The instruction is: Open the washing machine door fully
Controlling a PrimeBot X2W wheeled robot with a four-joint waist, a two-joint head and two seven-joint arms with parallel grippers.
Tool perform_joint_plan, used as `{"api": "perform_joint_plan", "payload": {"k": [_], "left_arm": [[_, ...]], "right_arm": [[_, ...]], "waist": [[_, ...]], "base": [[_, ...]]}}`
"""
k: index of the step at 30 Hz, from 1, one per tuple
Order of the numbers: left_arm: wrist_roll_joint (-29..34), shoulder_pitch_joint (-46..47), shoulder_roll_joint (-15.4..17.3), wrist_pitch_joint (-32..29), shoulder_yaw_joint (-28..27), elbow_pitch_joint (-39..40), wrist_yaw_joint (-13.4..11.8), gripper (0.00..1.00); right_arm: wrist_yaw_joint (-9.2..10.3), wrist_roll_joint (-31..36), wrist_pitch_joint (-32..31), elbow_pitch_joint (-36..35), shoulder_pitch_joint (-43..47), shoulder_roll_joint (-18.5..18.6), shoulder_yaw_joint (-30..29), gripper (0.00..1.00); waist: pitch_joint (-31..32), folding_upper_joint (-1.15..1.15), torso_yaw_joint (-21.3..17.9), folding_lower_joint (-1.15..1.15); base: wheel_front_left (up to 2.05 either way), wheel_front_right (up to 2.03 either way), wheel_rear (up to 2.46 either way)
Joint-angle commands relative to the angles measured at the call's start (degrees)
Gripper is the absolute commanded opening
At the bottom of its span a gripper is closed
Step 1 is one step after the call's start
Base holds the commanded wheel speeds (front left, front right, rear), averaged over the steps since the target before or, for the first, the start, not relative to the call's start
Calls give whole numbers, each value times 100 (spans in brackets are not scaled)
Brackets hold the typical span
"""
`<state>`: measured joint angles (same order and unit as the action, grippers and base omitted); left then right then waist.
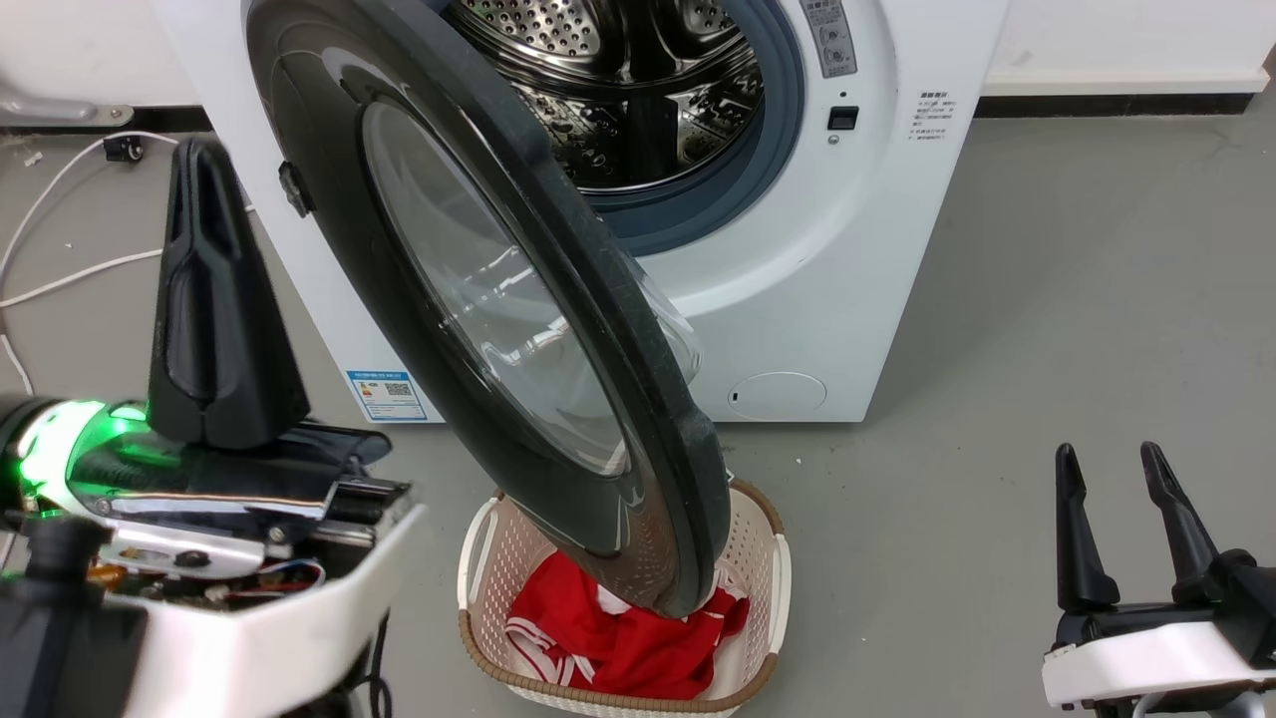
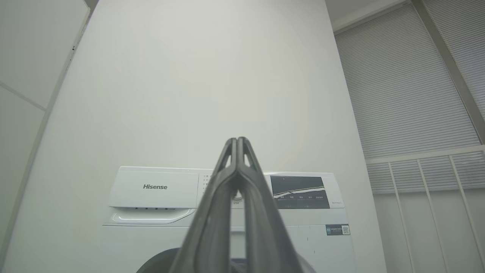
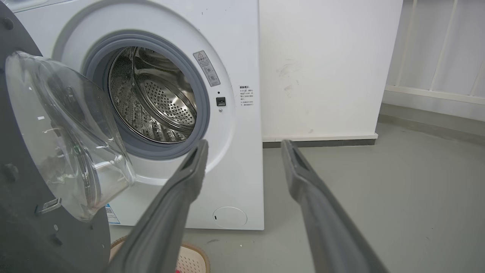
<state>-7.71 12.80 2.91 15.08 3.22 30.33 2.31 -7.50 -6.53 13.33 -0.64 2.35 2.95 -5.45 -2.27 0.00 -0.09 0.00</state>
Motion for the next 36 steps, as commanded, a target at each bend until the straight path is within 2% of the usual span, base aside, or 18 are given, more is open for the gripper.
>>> {"api": "perform_joint_plan", "payload": {"k": [1, 7, 12, 17, 21, 24, 36], "left_arm": [[-23, 88, -5, 13, 94, 89, 20, 0], [-360, 248, -1, 13, 1242, 171, 226, 0], [-633, -5, 1, -96, 2367, -440, 371, 0], [-979, -439, 80, -701, 3035, -1129, 427, 0], [-1126, -697, 148, -1141, 3274, -1699, 416, 0], [-1066, -683, 181, -1250, 3301, -2067, 366, 0], [-994, 83, 64, -1004, 3219, -3332, 116, 0]], "right_arm": [[2, -23, 30, 20, -68, -14, -5, 100], [3, -50, 44, 86, -105, -14, 0, 100], [2, -96, 57, 138, -101, -14, 10, 100], [3, -138, 48, 197, -75, -13, -2, 100], [2, -164, 34, 227, -77, -13, 15, 100], [3, -185, 30, 245, -111, -13, 35, 100], [3, -282, -44, 350, -181, -14, 175, 100]], "waist": [[-5, 0, 0, 0], [-5, 0, -26, 0], [9, 0, -56, 0], [7, 0, -61, 0], [-18, 0, -45, 0], [-44, 0, -28, 0], [-118, 0, -110, 0]], "base": [[0, 0, 0], [0, 0, 0], [0, 0, 0], [0, 0, 0], [0, 0, 0], [0, 0, 0], [0, 0, 0]]}}
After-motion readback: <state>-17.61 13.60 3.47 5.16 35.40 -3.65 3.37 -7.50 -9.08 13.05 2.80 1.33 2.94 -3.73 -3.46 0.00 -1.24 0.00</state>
